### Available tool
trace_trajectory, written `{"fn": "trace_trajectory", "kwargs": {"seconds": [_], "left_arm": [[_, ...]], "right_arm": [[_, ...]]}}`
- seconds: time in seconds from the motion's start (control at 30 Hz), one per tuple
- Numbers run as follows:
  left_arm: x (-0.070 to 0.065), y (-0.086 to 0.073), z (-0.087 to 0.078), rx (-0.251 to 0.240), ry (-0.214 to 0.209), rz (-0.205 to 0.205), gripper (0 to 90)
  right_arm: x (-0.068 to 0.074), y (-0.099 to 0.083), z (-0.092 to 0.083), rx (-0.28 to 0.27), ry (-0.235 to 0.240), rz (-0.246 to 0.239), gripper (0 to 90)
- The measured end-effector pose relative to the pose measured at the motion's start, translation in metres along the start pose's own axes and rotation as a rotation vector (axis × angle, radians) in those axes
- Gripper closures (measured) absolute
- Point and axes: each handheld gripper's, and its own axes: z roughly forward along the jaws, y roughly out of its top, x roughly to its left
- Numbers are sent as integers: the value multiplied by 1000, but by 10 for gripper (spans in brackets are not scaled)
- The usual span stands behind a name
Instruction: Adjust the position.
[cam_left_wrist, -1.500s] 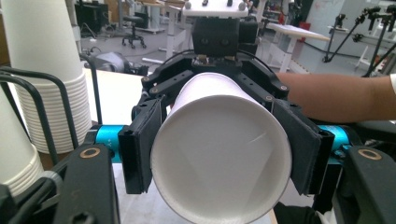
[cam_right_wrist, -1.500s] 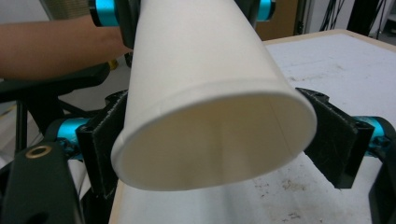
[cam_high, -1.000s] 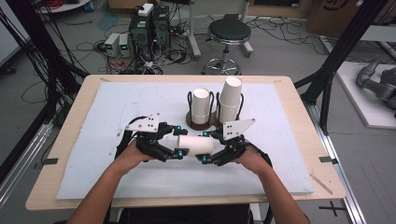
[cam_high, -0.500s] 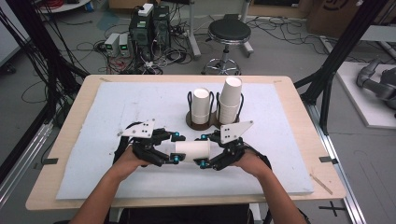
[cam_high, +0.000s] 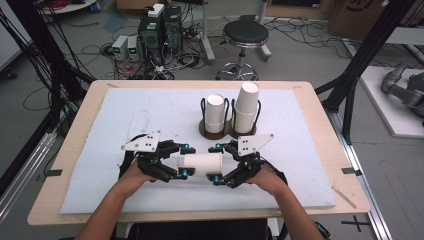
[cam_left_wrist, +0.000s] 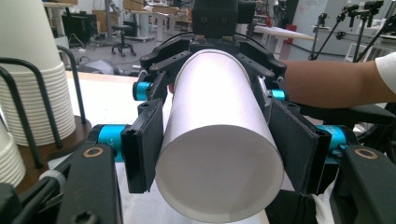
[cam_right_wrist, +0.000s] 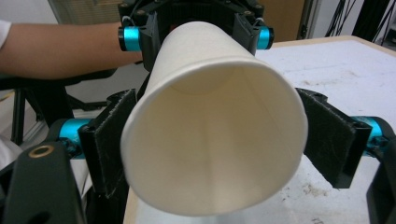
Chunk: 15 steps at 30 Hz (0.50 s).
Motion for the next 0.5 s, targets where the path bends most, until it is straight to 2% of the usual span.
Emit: {"fn": "trace_trajectory", "kwargs": {"seconds": [0.03, 0.17, 0.27, 0.37, 0.5], "left_arm": [[-1, 0, 0, 4, 1, 1, 371], [-3, -1, 0, 5, 12, 5, 369], [-6, -1, 2, 35, 60, -11, 346], [-4, -1, 2, 43, 83, -34, 269], [-1, -4, 4, 52, 74, -43, 268]], "right_arm": [[1, -1, 0, 0, 9, -10, 277], [3, -1, -1, 1, 6, -32, 317], [2, -1, -2, 5, 1, -53, 329], [-1, -2, -5, 12, -1, -59, 345], [-5, -2, -8, 11, 0, -45, 355]]}}
